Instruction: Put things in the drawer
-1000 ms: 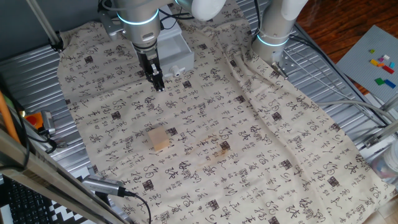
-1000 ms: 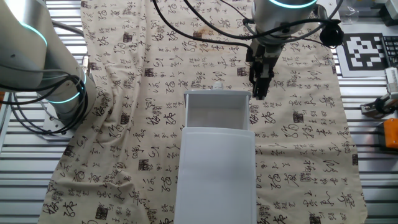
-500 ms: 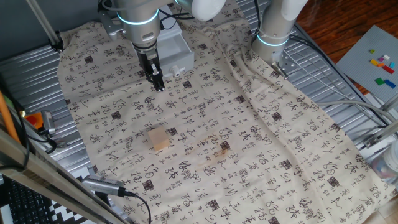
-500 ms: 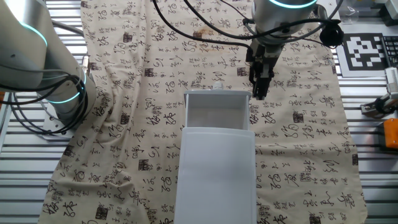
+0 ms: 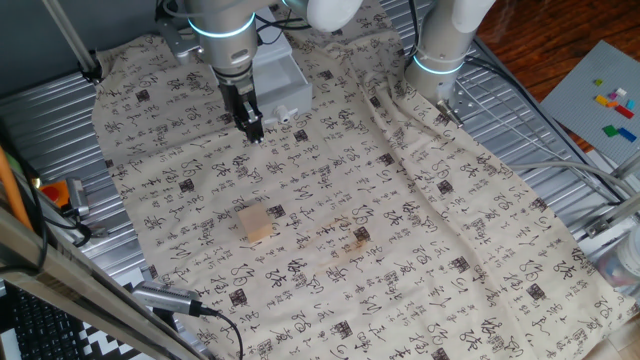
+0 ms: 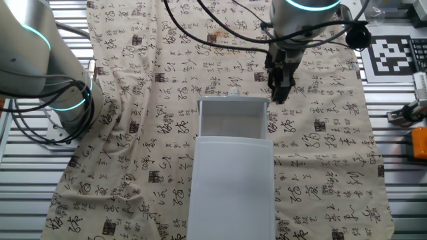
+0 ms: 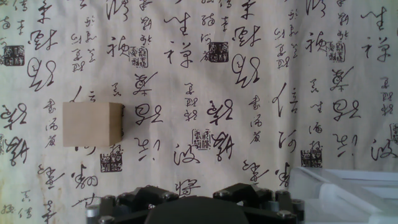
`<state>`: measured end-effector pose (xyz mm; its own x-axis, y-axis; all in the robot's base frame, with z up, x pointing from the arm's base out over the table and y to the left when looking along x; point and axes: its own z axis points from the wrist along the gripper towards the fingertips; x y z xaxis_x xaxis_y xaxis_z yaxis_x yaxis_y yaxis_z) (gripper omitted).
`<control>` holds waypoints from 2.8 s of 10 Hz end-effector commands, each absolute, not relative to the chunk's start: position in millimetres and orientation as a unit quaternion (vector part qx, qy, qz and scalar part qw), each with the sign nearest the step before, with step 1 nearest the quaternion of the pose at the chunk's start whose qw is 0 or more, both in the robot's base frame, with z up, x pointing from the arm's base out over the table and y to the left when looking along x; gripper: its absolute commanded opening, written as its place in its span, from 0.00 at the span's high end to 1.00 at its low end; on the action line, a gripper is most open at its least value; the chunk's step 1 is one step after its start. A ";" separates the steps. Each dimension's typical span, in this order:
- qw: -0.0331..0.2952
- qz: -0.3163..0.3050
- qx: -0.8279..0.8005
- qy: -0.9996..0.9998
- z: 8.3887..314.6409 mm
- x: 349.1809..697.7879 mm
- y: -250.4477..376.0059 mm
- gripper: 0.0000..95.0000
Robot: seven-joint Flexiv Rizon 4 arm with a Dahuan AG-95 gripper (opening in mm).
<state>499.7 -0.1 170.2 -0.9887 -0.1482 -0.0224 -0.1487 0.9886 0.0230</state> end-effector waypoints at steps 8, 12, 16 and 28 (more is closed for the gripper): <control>-0.005 0.019 -0.107 0.994 168.3 532.1 26.4 1.00; -0.018 0.003 -0.110 0.994 165.5 560.7 73.2 1.00; -0.016 0.010 -0.116 0.993 165.0 577.9 112.0 1.00; -0.019 0.019 -0.101 0.995 137.7 593.4 121.6 1.00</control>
<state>594.1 122.3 137.7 -0.9757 -0.2138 0.0474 -0.2118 0.9763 0.0439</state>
